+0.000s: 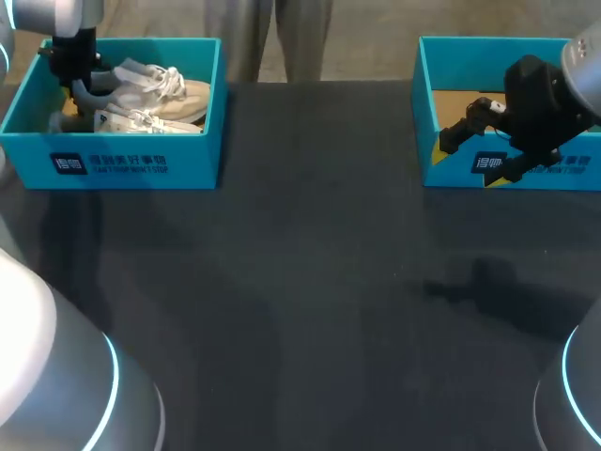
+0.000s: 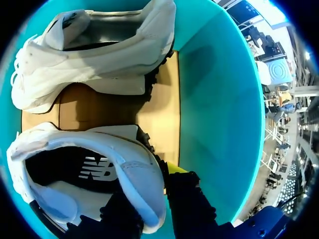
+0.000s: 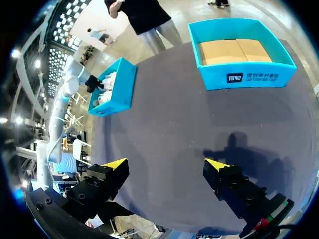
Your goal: Take the shoe out of the shoebox, open the shoe tongue, remove and reinsert the insole, then place the shoe into the shoebox
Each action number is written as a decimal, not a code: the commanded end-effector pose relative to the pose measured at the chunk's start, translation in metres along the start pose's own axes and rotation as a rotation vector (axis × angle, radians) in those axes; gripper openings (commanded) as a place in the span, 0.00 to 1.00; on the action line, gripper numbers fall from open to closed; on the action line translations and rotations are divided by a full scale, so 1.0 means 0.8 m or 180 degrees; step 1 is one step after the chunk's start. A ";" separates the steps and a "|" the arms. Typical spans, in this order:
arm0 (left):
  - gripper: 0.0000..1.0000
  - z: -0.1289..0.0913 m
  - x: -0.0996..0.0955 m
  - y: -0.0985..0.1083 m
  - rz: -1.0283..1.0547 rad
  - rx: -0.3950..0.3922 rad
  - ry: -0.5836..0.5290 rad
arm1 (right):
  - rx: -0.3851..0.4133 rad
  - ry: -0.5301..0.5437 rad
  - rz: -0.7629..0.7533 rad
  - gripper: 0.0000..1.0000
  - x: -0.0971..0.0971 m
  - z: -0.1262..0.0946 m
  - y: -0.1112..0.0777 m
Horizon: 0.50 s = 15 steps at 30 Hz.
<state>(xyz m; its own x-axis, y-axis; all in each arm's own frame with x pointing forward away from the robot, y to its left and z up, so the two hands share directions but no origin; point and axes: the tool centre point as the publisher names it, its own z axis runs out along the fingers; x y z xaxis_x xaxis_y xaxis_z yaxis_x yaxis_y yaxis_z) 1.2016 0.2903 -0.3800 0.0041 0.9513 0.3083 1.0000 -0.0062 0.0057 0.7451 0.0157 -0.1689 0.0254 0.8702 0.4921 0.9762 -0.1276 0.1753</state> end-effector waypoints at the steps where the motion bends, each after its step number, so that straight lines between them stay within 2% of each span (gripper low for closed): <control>1: 0.00 0.007 -0.004 0.009 0.0016 0.0067 0.0008 | 0.0000 -0.0007 0.0005 1.00 0.001 0.001 0.000; 5: 0.00 0.005 -0.004 0.005 0.0017 0.0065 0.0008 | 0.0000 -0.0007 0.0005 1.00 0.001 0.001 0.000; 6: 0.33 0.004 -0.004 0.004 0.0019 0.0067 0.0002 | 0.0000 -0.0007 0.0005 1.00 0.001 0.001 0.000; 8: 0.65 0.003 -0.003 0.003 0.0021 0.0070 -0.0002 | 0.0000 -0.0007 0.0005 1.00 0.001 0.001 0.000; 9: 1.00 0.002 -0.002 0.003 0.0023 0.0069 -0.0004 | 0.0000 -0.0007 0.0005 1.00 0.001 0.001 0.000; 15: 1.00 -0.016 0.004 -0.002 0.0058 -0.0013 -0.0066 | 0.0000 -0.0007 0.0005 1.00 0.001 0.001 0.000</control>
<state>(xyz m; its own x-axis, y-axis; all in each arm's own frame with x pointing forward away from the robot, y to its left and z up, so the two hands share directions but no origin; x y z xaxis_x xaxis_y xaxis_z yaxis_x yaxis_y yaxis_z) 1.2044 0.2872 -0.3767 0.0176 0.9553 0.2952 0.9998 -0.0186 0.0004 0.7451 0.0157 -0.1689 0.0254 0.8702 0.4921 0.9762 -0.1277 0.1753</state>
